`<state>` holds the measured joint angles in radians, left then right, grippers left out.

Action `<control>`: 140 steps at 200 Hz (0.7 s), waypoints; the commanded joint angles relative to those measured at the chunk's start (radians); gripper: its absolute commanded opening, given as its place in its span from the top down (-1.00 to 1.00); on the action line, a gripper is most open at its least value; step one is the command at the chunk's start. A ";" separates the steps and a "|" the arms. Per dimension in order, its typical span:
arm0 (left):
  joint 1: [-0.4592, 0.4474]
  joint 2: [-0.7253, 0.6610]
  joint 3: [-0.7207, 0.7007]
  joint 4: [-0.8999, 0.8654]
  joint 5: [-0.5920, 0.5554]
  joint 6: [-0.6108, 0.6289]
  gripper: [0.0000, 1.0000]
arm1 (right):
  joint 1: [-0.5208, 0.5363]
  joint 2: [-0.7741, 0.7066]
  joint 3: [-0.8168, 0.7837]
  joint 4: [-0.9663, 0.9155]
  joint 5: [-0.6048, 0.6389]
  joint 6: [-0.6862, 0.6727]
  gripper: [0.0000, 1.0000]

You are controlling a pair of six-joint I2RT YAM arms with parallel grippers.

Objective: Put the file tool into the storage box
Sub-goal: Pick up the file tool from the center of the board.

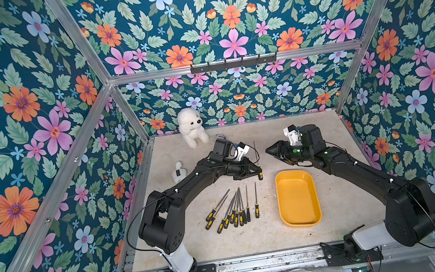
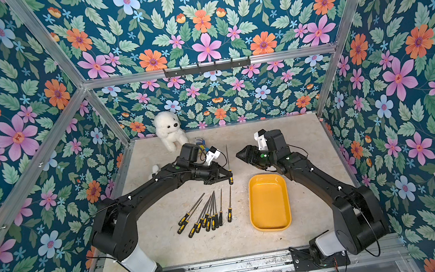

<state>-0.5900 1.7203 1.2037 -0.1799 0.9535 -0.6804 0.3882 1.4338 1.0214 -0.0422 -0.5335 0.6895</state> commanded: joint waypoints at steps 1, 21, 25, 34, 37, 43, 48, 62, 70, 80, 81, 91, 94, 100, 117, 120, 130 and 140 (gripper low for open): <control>-0.025 0.009 -0.011 0.065 0.027 -0.030 0.85 | 0.001 0.023 0.046 -0.032 0.012 -0.045 -0.39; -0.054 0.013 -0.018 0.118 0.040 -0.062 0.85 | 0.001 0.053 0.062 -0.047 0.009 -0.060 -0.33; -0.058 0.014 -0.016 0.120 0.041 -0.063 0.85 | 0.001 0.058 0.064 -0.051 0.015 -0.064 -0.31; -0.067 0.018 -0.015 0.119 0.038 -0.062 0.86 | 0.000 0.064 0.060 -0.045 0.018 -0.067 -0.27; -0.070 0.019 -0.017 0.118 0.036 -0.065 0.85 | -0.001 0.067 0.060 -0.043 0.017 -0.067 -0.27; -0.073 0.021 -0.019 0.118 0.033 -0.067 0.85 | 0.000 0.074 0.062 -0.036 0.013 -0.067 -0.26; -0.075 0.023 -0.021 0.118 0.033 -0.068 0.85 | 0.000 0.082 0.064 -0.037 0.012 -0.067 -0.23; -0.083 0.024 -0.022 0.120 0.032 -0.068 0.86 | 0.000 0.108 0.084 -0.074 0.035 -0.082 -0.13; -0.086 0.024 -0.023 0.119 0.031 -0.070 0.86 | -0.001 0.120 0.098 -0.101 0.055 -0.090 -0.04; -0.089 0.022 -0.025 0.121 0.033 -0.070 0.86 | -0.002 0.129 0.105 -0.113 0.057 -0.100 0.01; -0.089 0.021 -0.026 0.121 0.032 -0.070 0.86 | -0.002 0.129 0.105 -0.112 0.057 -0.100 0.00; -0.092 0.018 -0.029 0.126 0.034 -0.072 0.86 | 0.000 0.128 0.101 -0.097 0.051 -0.099 0.00; -0.093 0.018 -0.030 0.127 0.035 -0.073 0.86 | -0.001 0.126 0.099 -0.089 0.049 -0.096 0.00; -0.093 0.018 -0.033 0.132 0.037 -0.077 0.86 | 0.000 0.125 0.093 -0.074 0.041 -0.091 0.00; -0.096 0.018 -0.038 0.144 0.045 -0.087 0.85 | 0.000 0.125 0.077 -0.021 0.008 -0.073 0.02; -0.097 0.019 -0.039 0.146 0.046 -0.087 0.85 | 0.000 0.126 0.076 -0.017 0.001 -0.073 0.02; -0.098 0.020 -0.043 0.154 0.052 -0.093 0.84 | -0.001 0.129 0.070 0.006 -0.026 -0.070 0.06; -0.100 0.019 -0.047 0.161 0.055 -0.096 0.83 | 0.000 0.132 0.061 0.025 -0.042 -0.065 0.08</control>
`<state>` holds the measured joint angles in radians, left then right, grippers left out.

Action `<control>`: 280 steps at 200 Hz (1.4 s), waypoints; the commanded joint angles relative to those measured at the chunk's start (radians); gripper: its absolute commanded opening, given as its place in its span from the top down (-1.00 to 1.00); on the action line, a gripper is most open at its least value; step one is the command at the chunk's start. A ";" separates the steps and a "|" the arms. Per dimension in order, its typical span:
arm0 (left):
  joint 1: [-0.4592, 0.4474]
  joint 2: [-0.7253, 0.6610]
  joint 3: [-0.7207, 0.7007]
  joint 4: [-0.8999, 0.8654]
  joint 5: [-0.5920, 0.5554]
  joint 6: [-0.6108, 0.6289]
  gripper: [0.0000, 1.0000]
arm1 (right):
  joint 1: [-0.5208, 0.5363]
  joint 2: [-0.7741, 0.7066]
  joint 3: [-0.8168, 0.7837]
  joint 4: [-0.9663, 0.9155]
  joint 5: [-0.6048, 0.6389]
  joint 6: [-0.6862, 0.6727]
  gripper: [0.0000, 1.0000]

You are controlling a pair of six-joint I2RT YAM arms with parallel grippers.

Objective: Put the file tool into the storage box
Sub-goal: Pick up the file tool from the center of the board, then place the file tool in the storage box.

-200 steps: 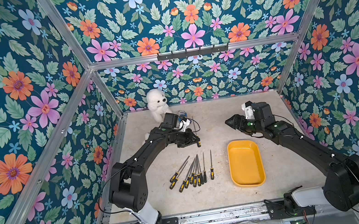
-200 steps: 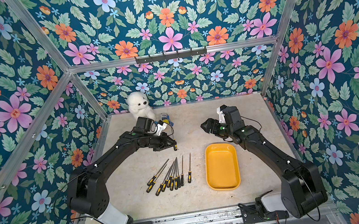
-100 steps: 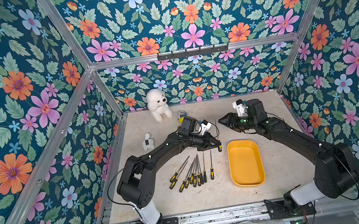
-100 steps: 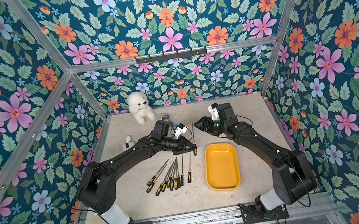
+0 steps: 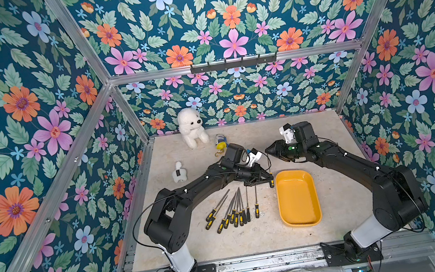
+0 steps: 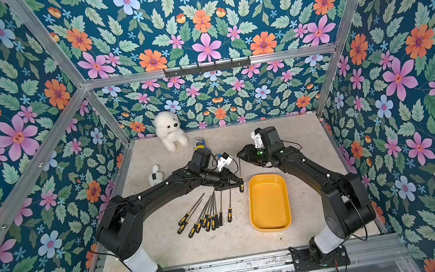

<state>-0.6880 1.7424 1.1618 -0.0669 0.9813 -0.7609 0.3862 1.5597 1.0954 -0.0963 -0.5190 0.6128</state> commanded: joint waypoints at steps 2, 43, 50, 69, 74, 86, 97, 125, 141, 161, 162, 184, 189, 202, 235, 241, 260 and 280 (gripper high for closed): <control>-0.002 -0.002 -0.005 0.048 0.029 -0.015 0.83 | 0.002 0.007 -0.015 0.083 -0.058 0.014 0.09; -0.005 0.008 -0.009 0.055 0.049 -0.023 0.78 | 0.001 0.017 -0.037 0.143 -0.131 0.038 0.69; -0.005 0.008 -0.010 0.058 0.052 -0.025 0.76 | 0.002 0.017 -0.041 0.154 -0.144 0.043 0.82; -0.005 0.012 -0.011 0.059 0.060 -0.028 0.66 | 0.001 0.011 -0.052 0.165 -0.161 0.050 1.00; -0.005 0.012 -0.013 0.059 0.063 -0.029 0.59 | 0.001 0.010 -0.056 0.165 -0.165 0.050 1.00; -0.004 0.012 -0.015 0.063 0.068 -0.041 0.28 | 0.001 0.004 -0.058 0.144 -0.157 0.040 1.00; -0.003 0.007 -0.016 0.066 0.074 -0.050 -0.09 | 0.001 -0.005 -0.046 0.098 -0.136 0.015 1.00; 0.031 -0.033 -0.006 0.056 0.060 -0.068 -0.95 | -0.008 -0.023 0.049 -0.185 0.048 -0.111 1.00; 0.073 -0.071 0.010 0.009 0.002 -0.062 -0.99 | -0.007 -0.023 0.124 -0.388 0.227 -0.186 1.00; 0.102 -0.119 0.056 -0.100 -0.124 0.000 -0.99 | -0.007 -0.035 0.157 -0.547 0.391 -0.225 1.00; 0.102 -0.121 0.059 -0.109 -0.132 0.007 -0.99 | -0.007 -0.037 0.156 -0.552 0.400 -0.226 1.00; 0.102 -0.141 0.108 -0.252 -0.276 0.091 -0.99 | -0.009 -0.096 0.070 -0.578 0.561 -0.195 1.00; 0.102 -0.148 0.106 -0.267 -0.306 0.101 -0.99 | -0.009 -0.110 0.040 -0.570 0.581 -0.185 1.00; 0.102 -0.169 0.088 -0.278 -0.375 0.112 -0.99 | -0.008 -0.135 -0.025 -0.546 0.615 -0.166 1.00; 0.102 -0.208 0.032 -0.261 -0.438 0.112 -0.99 | -0.007 -0.152 -0.140 -0.451 0.642 -0.148 1.00; 0.102 -0.214 0.024 -0.259 -0.443 0.111 -0.99 | -0.008 -0.150 -0.157 -0.438 0.655 -0.147 1.00; 0.102 -0.230 -0.008 -0.243 -0.455 0.104 -0.99 | -0.006 -0.147 -0.204 -0.401 0.668 -0.159 1.00; 0.102 -0.244 -0.033 -0.239 -0.469 0.101 -0.99 | -0.003 -0.138 -0.241 -0.374 0.661 -0.173 1.00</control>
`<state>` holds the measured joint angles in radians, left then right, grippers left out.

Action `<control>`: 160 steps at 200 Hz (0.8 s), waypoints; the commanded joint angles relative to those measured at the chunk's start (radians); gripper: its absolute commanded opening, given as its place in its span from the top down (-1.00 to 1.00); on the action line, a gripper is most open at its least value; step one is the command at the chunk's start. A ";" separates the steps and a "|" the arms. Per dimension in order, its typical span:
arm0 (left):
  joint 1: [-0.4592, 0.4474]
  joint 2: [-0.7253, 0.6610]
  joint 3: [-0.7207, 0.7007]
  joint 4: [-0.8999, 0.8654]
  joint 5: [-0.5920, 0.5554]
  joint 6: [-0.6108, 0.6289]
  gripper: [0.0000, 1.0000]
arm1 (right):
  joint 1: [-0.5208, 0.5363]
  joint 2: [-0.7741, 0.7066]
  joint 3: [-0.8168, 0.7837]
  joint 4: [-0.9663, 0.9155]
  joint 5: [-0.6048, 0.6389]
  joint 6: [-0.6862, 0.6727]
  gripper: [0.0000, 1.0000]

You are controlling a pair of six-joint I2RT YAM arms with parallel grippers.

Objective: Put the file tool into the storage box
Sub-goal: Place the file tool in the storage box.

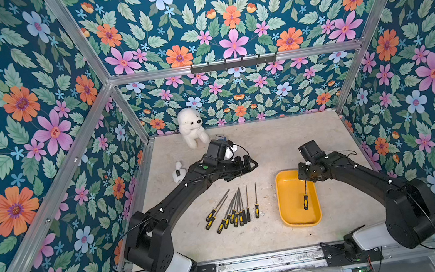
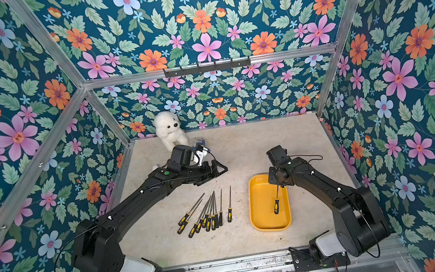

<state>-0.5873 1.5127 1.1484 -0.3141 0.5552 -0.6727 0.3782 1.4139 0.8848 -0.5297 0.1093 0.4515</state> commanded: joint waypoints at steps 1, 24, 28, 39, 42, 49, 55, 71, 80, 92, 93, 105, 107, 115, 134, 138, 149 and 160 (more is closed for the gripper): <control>0.001 -0.015 -0.021 0.009 -0.044 0.012 -0.99 | 0.007 0.007 -0.032 0.061 0.033 -0.013 1.00; 0.001 -0.029 -0.047 0.011 -0.060 0.007 -0.99 | 0.028 0.006 -0.068 0.096 0.030 -0.022 1.00; 0.002 -0.030 -0.051 0.012 -0.061 0.005 -0.99 | 0.030 0.008 -0.075 0.103 0.029 -0.023 1.00; 0.002 -0.033 -0.063 0.015 -0.064 0.000 -0.99 | 0.033 0.015 -0.086 0.112 0.023 -0.023 1.00; 0.001 -0.034 -0.064 0.016 -0.066 0.000 -0.99 | 0.035 0.016 -0.089 0.114 0.023 -0.023 1.00; 0.002 -0.034 -0.067 0.014 -0.067 0.000 -0.99 | 0.040 0.021 -0.095 0.119 0.025 -0.027 1.00; 0.002 -0.035 -0.070 0.014 -0.069 0.000 -0.99 | 0.048 0.024 -0.099 0.123 0.029 -0.030 1.00; 0.001 -0.034 -0.075 0.016 -0.077 0.004 -0.99 | 0.062 0.035 -0.108 0.133 0.034 -0.038 1.00; 0.001 -0.032 -0.075 0.010 -0.082 0.007 -0.99 | 0.070 0.041 -0.111 0.135 0.039 -0.039 1.00; 0.001 -0.028 -0.075 0.001 -0.092 0.009 -0.99 | 0.077 0.048 -0.118 0.139 0.040 -0.039 1.00; 0.001 -0.028 -0.076 0.000 -0.093 0.009 -0.99 | 0.079 0.048 -0.119 0.140 0.041 -0.039 1.00; 0.002 -0.024 -0.078 -0.002 -0.097 0.008 -0.99 | 0.087 0.054 -0.128 0.145 0.043 -0.034 1.00; 0.002 -0.023 -0.078 -0.003 -0.097 0.007 -0.99 | 0.087 0.054 -0.132 0.146 0.042 -0.033 1.00; 0.001 -0.022 -0.082 -0.003 -0.095 0.006 -0.99 | 0.092 0.057 -0.139 0.148 0.039 -0.031 1.00; 0.001 -0.017 -0.088 -0.002 -0.101 0.003 -0.99 | 0.095 0.055 -0.157 0.156 0.044 -0.019 1.00; 0.002 -0.015 -0.087 -0.003 -0.102 0.004 -0.99 | 0.096 0.055 -0.160 0.159 0.043 -0.018 1.00; 0.001 -0.011 -0.090 0.000 -0.101 0.000 -0.99 | 0.096 0.056 -0.169 0.164 0.037 -0.014 1.00; 0.001 -0.008 -0.091 0.002 -0.103 -0.002 -0.99 | 0.099 0.058 -0.178 0.170 0.035 -0.012 1.00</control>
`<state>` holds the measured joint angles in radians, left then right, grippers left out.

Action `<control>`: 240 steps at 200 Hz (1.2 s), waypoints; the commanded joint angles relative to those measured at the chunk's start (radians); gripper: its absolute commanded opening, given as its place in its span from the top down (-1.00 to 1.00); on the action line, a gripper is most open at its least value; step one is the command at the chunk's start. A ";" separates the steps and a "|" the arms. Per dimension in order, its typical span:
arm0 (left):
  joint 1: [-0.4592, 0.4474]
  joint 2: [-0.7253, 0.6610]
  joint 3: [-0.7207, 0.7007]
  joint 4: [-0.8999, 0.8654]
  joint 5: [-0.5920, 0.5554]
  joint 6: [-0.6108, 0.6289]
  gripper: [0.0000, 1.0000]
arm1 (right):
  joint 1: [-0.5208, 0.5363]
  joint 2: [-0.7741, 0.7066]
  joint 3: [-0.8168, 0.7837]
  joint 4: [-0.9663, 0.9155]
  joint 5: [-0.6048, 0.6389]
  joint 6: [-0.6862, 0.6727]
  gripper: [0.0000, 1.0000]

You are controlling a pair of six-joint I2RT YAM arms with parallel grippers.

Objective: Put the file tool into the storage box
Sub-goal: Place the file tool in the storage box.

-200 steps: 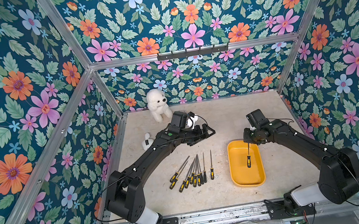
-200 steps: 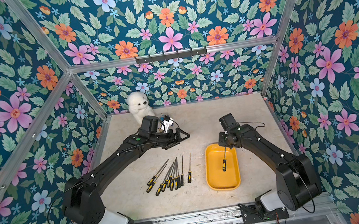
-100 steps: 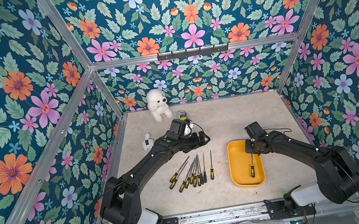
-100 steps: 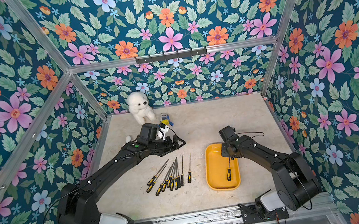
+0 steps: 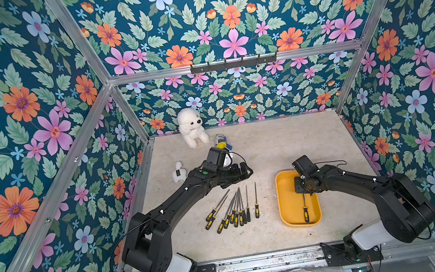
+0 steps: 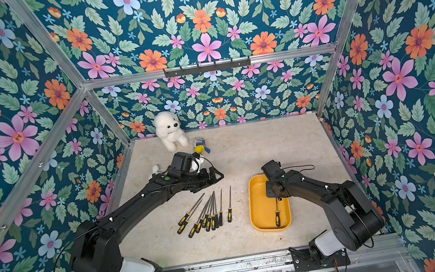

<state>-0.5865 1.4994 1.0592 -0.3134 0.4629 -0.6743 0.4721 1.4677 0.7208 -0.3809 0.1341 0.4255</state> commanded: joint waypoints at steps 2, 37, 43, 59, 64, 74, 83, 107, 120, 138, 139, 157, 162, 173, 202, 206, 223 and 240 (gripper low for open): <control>0.001 0.004 -0.002 0.001 -0.013 -0.001 -0.99 | 0.006 0.006 -0.015 0.022 0.010 0.017 1.00; -0.001 0.009 -0.014 0.022 -0.015 -0.023 -0.99 | 0.013 0.011 -0.031 0.036 0.010 0.025 0.99; -0.002 0.010 -0.016 0.028 -0.015 -0.028 -0.99 | 0.013 0.012 -0.032 0.036 0.010 0.025 0.89; -0.008 0.016 -0.016 0.030 -0.018 -0.046 -0.99 | 0.013 0.011 -0.029 0.032 0.012 0.026 0.62; -0.010 0.023 -0.014 0.022 -0.022 -0.051 -0.99 | 0.014 0.009 -0.028 0.030 0.012 0.026 0.53; -0.014 0.041 -0.004 -0.020 -0.047 -0.069 -0.99 | 0.013 0.000 -0.025 0.024 0.009 0.028 0.41; -0.028 0.047 0.003 -0.048 -0.079 -0.080 -0.99 | 0.014 -0.015 -0.023 0.011 0.006 0.029 0.33; -0.079 0.040 0.003 -0.064 -0.138 -0.132 -0.99 | 0.013 -0.076 -0.012 -0.026 0.009 0.036 0.20; -0.109 0.041 0.017 -0.082 -0.175 -0.154 -0.99 | 0.013 -0.108 0.004 -0.054 0.010 0.039 0.18; -0.165 0.060 0.059 -0.118 -0.234 -0.173 -0.99 | 0.013 -0.152 0.047 -0.114 0.015 0.051 0.16; -0.168 0.062 0.061 -0.121 -0.237 -0.173 -0.99 | 0.012 -0.155 0.050 -0.117 0.016 0.051 0.16; -0.230 0.112 0.119 -0.192 -0.303 -0.198 -0.99 | 0.012 -0.200 0.094 -0.146 0.017 0.061 0.15; -0.243 0.128 0.131 -0.213 -0.317 -0.206 -0.98 | 0.013 -0.212 0.107 -0.150 0.013 0.060 0.15; -0.275 0.162 0.155 -0.251 -0.350 -0.216 -0.93 | 0.013 -0.226 0.137 -0.161 0.007 0.059 0.14; -0.326 0.233 0.177 -0.302 -0.395 -0.222 -0.58 | 0.013 -0.207 0.212 -0.195 -0.010 0.038 0.15; -0.332 0.241 0.174 -0.302 -0.395 -0.224 -0.51 | 0.013 -0.203 0.217 -0.199 -0.012 0.036 0.15; -0.358 0.272 0.160 -0.309 -0.402 -0.246 -0.30 | 0.013 -0.189 0.231 -0.205 -0.020 0.027 0.16; -0.388 0.291 0.153 -0.300 -0.403 -0.267 -0.21 | 0.013 -0.189 0.231 -0.204 -0.030 0.020 0.16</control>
<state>-0.9443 1.7714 1.2171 -0.5789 0.0963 -0.9009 0.4843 1.2755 0.9443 -0.5529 0.1200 0.4671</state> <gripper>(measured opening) 0.619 0.419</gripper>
